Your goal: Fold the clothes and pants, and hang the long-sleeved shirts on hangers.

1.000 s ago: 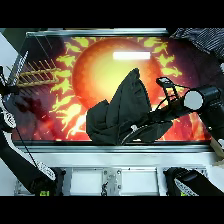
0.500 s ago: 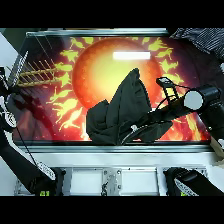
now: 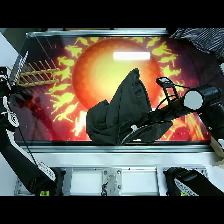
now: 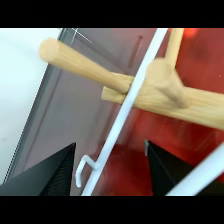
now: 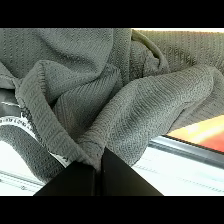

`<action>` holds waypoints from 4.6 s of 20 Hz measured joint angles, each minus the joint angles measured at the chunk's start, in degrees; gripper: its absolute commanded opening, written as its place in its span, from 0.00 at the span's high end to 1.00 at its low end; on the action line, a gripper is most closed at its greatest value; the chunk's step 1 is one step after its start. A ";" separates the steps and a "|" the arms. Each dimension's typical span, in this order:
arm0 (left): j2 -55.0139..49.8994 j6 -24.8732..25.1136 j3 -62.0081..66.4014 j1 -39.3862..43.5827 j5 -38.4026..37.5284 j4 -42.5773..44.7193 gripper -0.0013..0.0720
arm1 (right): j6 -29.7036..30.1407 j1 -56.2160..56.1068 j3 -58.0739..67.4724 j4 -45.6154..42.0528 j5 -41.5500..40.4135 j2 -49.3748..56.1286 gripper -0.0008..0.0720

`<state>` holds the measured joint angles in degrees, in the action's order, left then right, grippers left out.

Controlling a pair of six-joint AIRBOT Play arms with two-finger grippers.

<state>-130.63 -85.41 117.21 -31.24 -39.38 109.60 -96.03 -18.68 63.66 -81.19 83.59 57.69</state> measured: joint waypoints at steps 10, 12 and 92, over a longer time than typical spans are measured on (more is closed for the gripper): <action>-0.09 0.44 0.04 0.68 0.00 0.17 0.94 | 0.00 0.00 0.00 0.00 -0.02 -0.02 0.96; -0.02 0.39 0.04 0.72 -0.22 0.15 0.96 | 0.00 0.00 0.00 0.02 -0.02 -0.02 0.96; 74.23 66.66 -76.02 43.34 -40.57 -51.08 0.96 | 1.09 0.13 3.98 1.03 1.36 -0.02 0.96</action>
<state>-56.40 -18.74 41.19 12.10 -79.94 58.52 -94.94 -18.55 67.64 -80.16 84.95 57.67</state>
